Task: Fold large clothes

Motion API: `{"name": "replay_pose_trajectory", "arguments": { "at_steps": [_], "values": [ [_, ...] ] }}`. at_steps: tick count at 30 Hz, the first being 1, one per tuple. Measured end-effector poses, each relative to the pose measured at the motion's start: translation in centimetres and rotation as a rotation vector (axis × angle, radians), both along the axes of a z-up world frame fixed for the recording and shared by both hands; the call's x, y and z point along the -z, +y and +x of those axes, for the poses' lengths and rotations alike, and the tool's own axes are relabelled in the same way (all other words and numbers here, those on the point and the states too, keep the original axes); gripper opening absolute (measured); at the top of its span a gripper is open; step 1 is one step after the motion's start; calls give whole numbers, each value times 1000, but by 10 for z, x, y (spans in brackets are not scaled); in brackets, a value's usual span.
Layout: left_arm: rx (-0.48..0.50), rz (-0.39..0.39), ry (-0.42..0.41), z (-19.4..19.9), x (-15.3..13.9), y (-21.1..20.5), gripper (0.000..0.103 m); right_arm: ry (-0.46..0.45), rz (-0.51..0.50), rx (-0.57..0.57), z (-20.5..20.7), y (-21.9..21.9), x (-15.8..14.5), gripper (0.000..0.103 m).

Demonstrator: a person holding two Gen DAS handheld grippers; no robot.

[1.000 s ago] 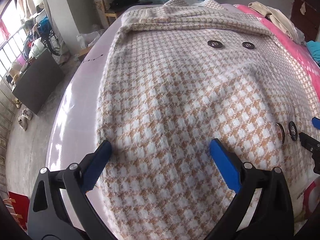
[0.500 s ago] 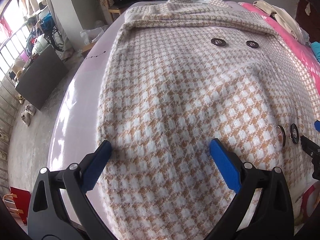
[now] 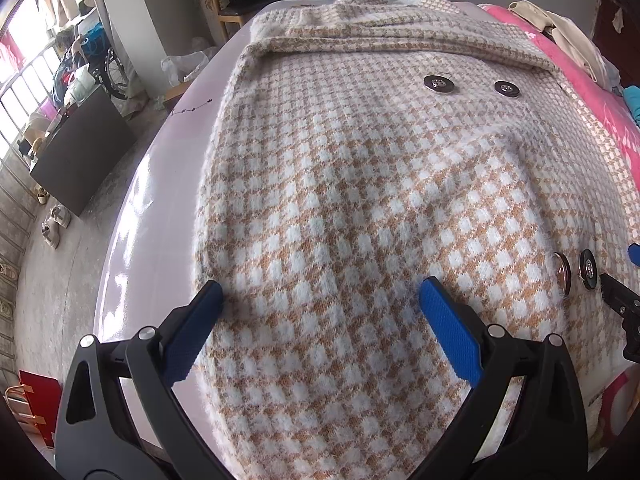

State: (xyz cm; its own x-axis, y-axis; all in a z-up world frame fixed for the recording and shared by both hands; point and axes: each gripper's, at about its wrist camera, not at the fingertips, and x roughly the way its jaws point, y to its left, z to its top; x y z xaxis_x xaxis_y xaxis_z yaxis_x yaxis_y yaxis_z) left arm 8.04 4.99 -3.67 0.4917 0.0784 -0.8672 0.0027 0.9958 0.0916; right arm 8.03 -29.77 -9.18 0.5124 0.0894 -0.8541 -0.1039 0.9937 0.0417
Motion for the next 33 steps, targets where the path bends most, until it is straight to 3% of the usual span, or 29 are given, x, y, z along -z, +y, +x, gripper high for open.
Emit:
{"name": "replay_pose_trajectory", "arguments": {
  "at_steps": [33],
  "values": [
    [0, 0, -1, 0, 0, 0, 95, 37, -1, 1, 3, 0, 1, 97]
  ]
}}
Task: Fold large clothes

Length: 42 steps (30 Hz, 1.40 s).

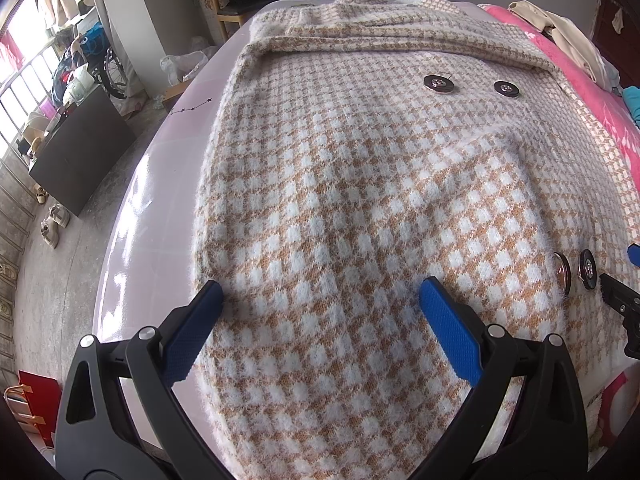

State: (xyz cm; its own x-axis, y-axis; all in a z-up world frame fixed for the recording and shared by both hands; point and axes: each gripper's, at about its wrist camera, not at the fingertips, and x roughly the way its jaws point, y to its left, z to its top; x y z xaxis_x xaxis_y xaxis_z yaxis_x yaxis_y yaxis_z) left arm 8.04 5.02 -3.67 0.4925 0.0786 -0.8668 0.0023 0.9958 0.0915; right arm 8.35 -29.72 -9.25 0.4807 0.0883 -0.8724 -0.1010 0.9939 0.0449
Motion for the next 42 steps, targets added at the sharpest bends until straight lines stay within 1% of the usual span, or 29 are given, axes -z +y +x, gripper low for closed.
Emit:
{"name": "replay_pose_trajectory", "arguments": {
  "at_steps": [17, 23, 30, 42],
  "values": [
    [2, -4, -3, 0, 0, 1, 95, -7, -3, 5, 0, 1, 0, 97],
    [15, -20, -2, 0, 1, 2, 95, 1, -4, 24, -1, 1, 0, 97],
    [37, -34, 18, 3, 1, 4, 95, -8, -4, 41, -4, 2, 0, 97],
    [45, -69, 19, 2, 2, 7, 95, -28, -3, 46, -8, 2, 0, 97]
  ]
}}
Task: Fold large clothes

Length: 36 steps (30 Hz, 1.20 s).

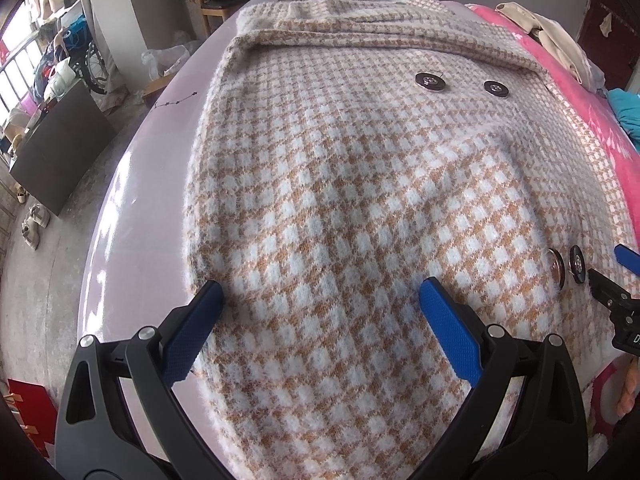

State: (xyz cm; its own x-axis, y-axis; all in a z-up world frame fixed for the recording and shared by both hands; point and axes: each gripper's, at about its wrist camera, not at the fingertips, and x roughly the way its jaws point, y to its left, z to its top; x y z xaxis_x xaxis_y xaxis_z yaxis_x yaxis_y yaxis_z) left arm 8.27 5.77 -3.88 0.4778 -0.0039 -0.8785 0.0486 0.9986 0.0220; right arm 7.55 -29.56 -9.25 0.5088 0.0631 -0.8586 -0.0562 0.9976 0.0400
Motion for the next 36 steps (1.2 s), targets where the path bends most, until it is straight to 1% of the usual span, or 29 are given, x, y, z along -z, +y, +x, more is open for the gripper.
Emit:
{"name": "replay_pose_trajectory", "arguments": {
  "at_steps": [36],
  "values": [
    [2, -5, 5, 0, 0, 1, 95, -8, 2, 3, -2, 1, 0, 97]
  ]
}}
